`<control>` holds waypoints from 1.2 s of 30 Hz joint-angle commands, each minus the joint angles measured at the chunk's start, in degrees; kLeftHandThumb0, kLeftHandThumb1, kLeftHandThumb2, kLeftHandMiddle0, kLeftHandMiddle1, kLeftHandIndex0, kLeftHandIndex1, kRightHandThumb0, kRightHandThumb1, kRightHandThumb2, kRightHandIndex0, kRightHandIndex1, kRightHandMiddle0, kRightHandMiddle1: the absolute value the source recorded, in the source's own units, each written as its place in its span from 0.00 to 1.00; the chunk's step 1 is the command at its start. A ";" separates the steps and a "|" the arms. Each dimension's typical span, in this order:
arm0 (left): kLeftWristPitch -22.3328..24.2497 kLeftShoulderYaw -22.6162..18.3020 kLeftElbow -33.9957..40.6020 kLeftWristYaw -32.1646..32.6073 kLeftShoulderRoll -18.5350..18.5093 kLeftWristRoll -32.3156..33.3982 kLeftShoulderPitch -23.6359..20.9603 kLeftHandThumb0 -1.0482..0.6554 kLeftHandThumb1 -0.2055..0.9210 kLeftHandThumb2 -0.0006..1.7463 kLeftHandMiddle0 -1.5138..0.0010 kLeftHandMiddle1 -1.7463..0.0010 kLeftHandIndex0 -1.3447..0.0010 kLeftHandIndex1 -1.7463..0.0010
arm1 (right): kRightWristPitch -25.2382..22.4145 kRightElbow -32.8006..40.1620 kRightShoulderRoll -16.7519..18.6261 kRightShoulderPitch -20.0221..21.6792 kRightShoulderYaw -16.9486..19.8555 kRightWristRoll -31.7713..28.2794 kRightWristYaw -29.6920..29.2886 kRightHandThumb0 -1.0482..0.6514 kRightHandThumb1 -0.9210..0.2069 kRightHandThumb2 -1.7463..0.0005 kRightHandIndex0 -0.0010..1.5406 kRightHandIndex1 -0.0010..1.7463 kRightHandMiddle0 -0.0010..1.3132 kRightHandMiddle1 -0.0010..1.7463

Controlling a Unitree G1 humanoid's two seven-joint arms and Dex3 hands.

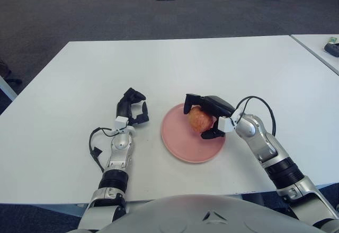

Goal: Put the apple into the plate.

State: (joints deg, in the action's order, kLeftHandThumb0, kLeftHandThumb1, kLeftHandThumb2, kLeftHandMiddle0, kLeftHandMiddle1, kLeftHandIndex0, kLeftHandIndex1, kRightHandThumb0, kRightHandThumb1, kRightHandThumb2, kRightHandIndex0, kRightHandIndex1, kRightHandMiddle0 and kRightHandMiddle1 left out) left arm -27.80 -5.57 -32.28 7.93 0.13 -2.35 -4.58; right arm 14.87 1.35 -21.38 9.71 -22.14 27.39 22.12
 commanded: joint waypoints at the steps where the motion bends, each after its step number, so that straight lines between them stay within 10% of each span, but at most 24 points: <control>1: 2.83 0.10 -3.16 0.37 0.43 -0.08 3.22 0.32 0.41 0.81 0.14 0.00 0.50 0.00 | 1.05 0.82 -1.15 0.19 -0.32 1.00 -0.02 0.39 0.59 0.29 0.06 0.64 0.06 0.77; 13: 1.61 -0.03 -3.44 -0.27 0.51 0.59 3.32 0.32 0.40 0.81 0.14 0.00 0.50 0.00 | 6.65 -0.95 -2.97 0.30 -1.18 3.98 -2.32 0.26 0.43 0.39 0.00 0.05 0.00 0.23; 20: 2.21 -0.26 -3.28 -0.02 0.76 0.93 3.30 0.31 0.38 0.82 0.14 0.00 0.49 0.00 | 7.66 -0.93 -3.56 0.17 -1.37 3.69 -1.85 0.24 0.41 0.42 0.00 0.00 0.00 0.05; 36: 2.13 -0.08 -3.80 -0.06 0.33 0.81 3.00 0.32 0.40 0.81 0.14 0.00 0.50 0.00 | 8.28 0.10 -3.91 -0.52 -0.98 3.65 -2.81 0.16 0.35 0.50 0.00 0.00 0.00 0.00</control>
State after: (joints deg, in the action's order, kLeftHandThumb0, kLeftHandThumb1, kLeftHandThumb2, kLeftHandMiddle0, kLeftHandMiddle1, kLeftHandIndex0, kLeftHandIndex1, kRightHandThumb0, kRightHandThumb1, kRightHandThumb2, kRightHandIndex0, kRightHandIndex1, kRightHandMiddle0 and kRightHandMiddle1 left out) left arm -28.04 -5.66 -32.47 7.93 0.17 -1.52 -4.58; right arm 23.02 0.90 -25.15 9.57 -23.88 30.68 20.18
